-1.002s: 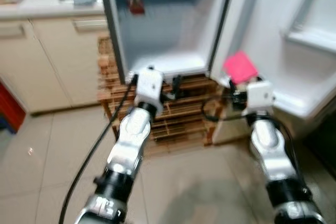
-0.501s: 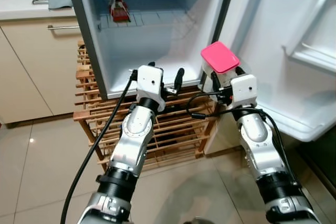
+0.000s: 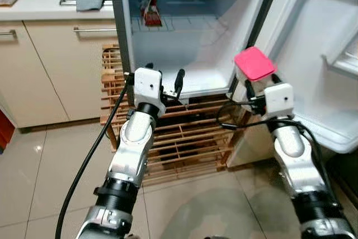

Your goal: Restocking fridge

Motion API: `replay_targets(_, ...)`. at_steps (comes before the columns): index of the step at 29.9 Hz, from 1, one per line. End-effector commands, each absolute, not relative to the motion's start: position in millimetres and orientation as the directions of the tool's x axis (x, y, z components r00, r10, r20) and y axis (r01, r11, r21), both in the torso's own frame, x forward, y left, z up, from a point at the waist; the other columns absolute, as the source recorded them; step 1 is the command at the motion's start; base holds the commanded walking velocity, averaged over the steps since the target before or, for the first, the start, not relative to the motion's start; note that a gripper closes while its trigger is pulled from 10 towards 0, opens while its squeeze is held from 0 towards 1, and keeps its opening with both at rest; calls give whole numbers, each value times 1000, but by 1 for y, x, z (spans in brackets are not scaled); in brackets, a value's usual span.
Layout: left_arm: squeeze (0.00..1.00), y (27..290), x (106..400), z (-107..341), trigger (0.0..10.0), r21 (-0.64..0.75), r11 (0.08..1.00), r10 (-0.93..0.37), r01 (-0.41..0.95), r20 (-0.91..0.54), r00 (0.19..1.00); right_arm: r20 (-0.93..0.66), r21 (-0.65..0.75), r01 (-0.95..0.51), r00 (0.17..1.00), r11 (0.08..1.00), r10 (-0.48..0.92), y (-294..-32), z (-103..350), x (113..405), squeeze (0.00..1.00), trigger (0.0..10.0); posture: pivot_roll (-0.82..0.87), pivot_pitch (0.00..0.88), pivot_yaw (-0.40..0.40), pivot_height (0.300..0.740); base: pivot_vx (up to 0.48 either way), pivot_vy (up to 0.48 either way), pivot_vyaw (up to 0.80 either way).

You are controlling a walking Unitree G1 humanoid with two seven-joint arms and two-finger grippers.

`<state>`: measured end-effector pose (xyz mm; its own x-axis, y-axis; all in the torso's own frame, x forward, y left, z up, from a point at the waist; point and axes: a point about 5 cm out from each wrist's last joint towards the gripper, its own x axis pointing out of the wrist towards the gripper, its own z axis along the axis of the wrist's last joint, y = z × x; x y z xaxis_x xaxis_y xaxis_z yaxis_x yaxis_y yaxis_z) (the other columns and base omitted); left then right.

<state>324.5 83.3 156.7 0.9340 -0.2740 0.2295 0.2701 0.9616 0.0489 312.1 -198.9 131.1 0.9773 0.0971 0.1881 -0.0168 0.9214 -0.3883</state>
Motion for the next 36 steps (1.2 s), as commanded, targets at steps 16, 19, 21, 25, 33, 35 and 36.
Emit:
replay_targets(16,0,79,323,156,10000,105,952,-305,289,214,928,141,-504,-22,984,864,107,-216,128,318,0,0,-48,0,-47,740,19,-253,198)
replay_targets(19,0,82,325,157,10000,91,958,-287,273,225,931,131,-510,-26,985,860,108,-220,130,321,0,0,-49,0,-58,740,0,0,690)
replay_targets(21,0,82,326,161,10000,90,960,-279,265,236,931,129,-513,-31,985,858,112,-221,132,323,0,0,-50,0,-65,740,0,0,556)
replay_targets(25,0,82,326,164,10000,89,962,-274,260,249,929,127,-512,-41,984,858,123,-221,134,325,0,0,-51,0,-67,740,0,0,0)
replay_targets(33,0,82,326,162,10000,93,960,-279,264,239,930,73,-520,-122,980,845,187,-212,126,331,0,0,-50,0,-65,740,0,0,0)
replay_targets(35,0,82,326,162,10000,92,960,-278,264,239,930,71,-517,-123,980,847,185,-212,126,331,0,0,-48,0,-64,740,0,0,0)
replay_targets(36,0,82,327,163,10000,92,960,-279,264,241,930,68,-513,-124,981,849,184,-212,125,331,0,0,-47,0,-63,740,0,0,0)
